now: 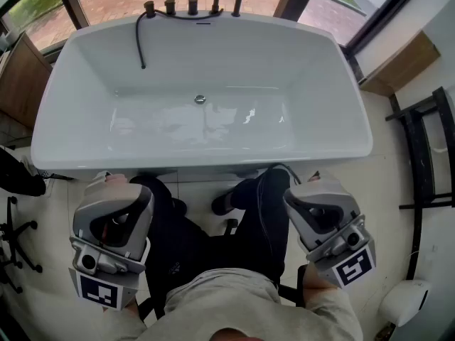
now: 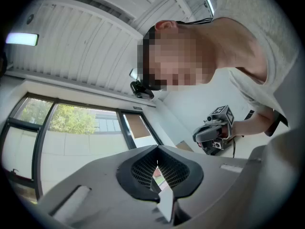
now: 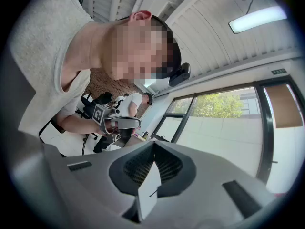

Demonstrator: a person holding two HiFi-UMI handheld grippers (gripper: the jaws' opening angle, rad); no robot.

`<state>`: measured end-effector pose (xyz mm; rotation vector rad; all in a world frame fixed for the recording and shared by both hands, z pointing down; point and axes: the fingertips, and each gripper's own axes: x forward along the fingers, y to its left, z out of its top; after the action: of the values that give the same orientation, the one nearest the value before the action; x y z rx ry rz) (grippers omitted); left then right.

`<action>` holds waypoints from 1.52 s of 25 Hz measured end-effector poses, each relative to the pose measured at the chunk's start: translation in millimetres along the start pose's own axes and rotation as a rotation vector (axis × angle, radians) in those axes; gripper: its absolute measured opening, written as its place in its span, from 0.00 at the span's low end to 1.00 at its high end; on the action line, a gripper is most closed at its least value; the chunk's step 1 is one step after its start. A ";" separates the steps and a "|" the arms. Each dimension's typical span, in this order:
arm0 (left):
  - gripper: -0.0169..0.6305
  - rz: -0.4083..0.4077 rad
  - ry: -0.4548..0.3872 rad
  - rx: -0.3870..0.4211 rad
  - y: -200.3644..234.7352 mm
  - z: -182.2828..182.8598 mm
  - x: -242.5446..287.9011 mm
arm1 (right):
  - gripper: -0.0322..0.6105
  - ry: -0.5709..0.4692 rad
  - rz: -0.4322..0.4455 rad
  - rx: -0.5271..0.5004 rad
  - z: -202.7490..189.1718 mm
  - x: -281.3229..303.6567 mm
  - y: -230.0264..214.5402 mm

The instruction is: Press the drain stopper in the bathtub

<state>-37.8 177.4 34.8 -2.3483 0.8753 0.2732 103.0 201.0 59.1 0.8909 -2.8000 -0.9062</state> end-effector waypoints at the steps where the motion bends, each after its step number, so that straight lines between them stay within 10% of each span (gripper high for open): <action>1: 0.04 0.001 0.008 -0.012 6.0 -10.0 3.0 | 0.05 0.012 -0.003 0.013 -9.5 3.0 -2.9; 17: 0.04 -0.044 0.024 -0.166 119.9 -247.5 116.1 | 0.05 0.423 0.226 0.167 -237.8 77.2 -29.2; 22: 0.04 -0.062 0.072 -0.250 119.5 -329.4 142.6 | 0.05 0.614 0.267 0.372 -328.6 88.2 -37.0; 33: 0.04 -0.055 0.140 -0.285 115.7 -403.3 122.9 | 0.05 0.886 0.386 0.662 -559.5 138.6 -38.4; 38: 0.04 -0.082 0.246 -0.203 109.0 -421.6 119.8 | 0.05 1.028 0.391 0.615 -685.0 178.1 -42.2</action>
<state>-25.5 -207.3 271.1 -2.6404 0.8972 0.0401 135.0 -278.2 580.7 0.5443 -2.1334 0.4210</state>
